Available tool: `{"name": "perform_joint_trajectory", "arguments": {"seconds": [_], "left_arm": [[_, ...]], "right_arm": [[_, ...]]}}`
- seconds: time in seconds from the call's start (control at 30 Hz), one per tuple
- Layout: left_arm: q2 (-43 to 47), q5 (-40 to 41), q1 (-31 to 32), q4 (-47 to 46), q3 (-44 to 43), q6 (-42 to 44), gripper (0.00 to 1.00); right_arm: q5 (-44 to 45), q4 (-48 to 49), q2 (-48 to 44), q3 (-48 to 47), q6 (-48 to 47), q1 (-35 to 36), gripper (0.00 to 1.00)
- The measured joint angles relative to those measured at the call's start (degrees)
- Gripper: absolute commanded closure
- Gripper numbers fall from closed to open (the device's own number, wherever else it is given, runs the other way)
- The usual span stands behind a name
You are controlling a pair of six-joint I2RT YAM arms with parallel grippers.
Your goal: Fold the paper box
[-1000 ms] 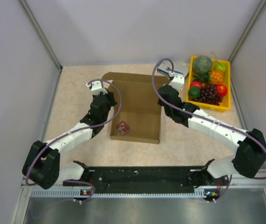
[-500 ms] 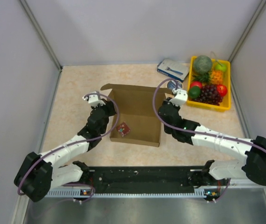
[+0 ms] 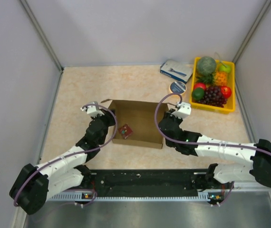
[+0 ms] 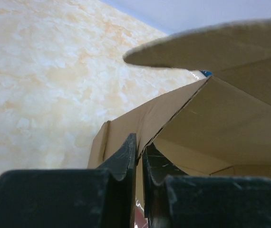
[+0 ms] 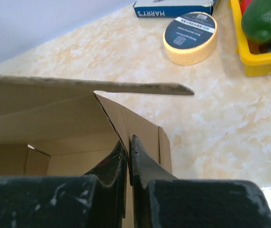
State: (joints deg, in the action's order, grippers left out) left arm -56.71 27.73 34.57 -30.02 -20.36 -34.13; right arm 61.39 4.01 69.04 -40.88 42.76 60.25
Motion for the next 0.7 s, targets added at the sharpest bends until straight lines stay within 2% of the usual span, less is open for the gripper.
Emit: {"name": "perform_joint_trajectory", "arguments": {"seconds": [0.2, 0.27, 0.3, 0.37, 0.4, 0.47, 0.5, 0.53, 0.57, 0.7], "left_arm": [[2.3, -0.2, 0.5, 0.3, 3.7, -2.0, 0.92], [3.0, -0.2, 0.8, 0.2, 5.0, -2.6, 0.92], [3.3, -0.2, 0.9, 0.2, 5.7, -2.9, 0.93], [4.3, -0.2, 1.2, 0.3, 7.3, -3.7, 0.93], [4.7, -0.2, 1.3, 0.5, 7.9, -4.1, 0.94], [5.5, 0.2, 1.6, 0.8, 9.1, -4.8, 0.94], [5.9, 0.3, 1.7, 1.0, 9.7, -5.0, 0.94], [6.4, 0.5, 1.8, 1.3, 10.1, -5.1, 0.94], [6.7, 0.7, 1.9, 1.8, 10.4, -5.2, 0.94], [7.1, 2.2, 2.0, 3.5, 10.8, -5.7, 0.94]], "right_arm": [[2.3, -1.7, 0.0, 2.7, 4.4, 3.1, 1.0], [2.9, -3.3, 0.0, 3.2, 6.1, 4.3, 0.96], [3.1, -3.8, 0.0, 3.4, 6.7, 4.7, 0.87], [2.9, -7.2, -0.7, 3.8, 8.1, 5.7, 0.78], [2.5, -8.6, -1.2, 4.0, 8.6, 6.4, 0.64], [0.7, -12.5, -3.1, 4.7, 9.2, 7.5, 0.56], [-0.3, -14.9, -4.5, 5.0, 9.1, 8.3, 0.47], [-1.8, -17.3, -6.4, 5.3, 9.0, 9.2, 0.43], [-3.7, -20.0, -8.6, 5.4, 8.8, 10.4, 0.39], [-14.9, -31.3, -20.1, 5.3, 7.8, 13.1, 0.37]]}}
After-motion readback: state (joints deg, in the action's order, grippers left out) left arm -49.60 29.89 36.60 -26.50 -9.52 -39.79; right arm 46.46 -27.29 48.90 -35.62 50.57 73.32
